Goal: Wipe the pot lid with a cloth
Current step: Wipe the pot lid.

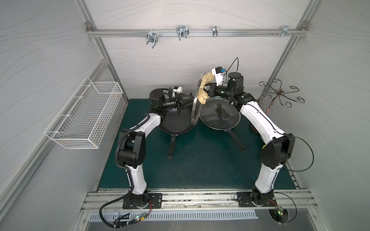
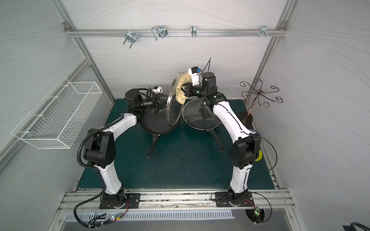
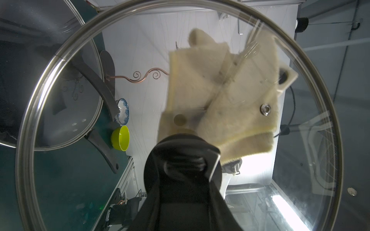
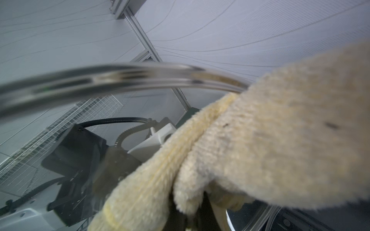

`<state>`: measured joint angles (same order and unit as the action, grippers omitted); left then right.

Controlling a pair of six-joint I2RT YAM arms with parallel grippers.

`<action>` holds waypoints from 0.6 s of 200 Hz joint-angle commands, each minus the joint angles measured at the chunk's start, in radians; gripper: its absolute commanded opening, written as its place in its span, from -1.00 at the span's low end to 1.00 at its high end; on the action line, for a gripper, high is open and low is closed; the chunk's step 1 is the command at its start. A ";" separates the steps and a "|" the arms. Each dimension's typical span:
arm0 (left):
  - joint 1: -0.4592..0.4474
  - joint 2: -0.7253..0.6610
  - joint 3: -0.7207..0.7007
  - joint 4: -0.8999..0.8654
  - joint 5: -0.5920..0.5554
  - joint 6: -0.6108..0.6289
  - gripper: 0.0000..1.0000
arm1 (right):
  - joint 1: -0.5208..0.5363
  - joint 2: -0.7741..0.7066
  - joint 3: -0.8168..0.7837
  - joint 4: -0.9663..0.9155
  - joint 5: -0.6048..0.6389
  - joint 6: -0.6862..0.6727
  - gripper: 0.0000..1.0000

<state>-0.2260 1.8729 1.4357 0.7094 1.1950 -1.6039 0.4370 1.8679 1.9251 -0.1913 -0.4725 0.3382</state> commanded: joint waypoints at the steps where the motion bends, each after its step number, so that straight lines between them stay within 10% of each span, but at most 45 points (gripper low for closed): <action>1: -0.010 -0.102 0.032 0.239 0.065 -0.087 -1.00 | -0.009 0.047 0.021 0.021 0.046 0.011 -1.00; 120: -0.004 -0.065 0.116 0.344 -0.185 -0.254 -1.00 | 0.022 0.019 -0.174 0.027 -0.175 -0.011 -1.00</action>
<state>-0.2279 1.8572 1.4475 0.8375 1.0561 -1.7580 0.4301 1.9236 1.7752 -0.1722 -0.5625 0.3477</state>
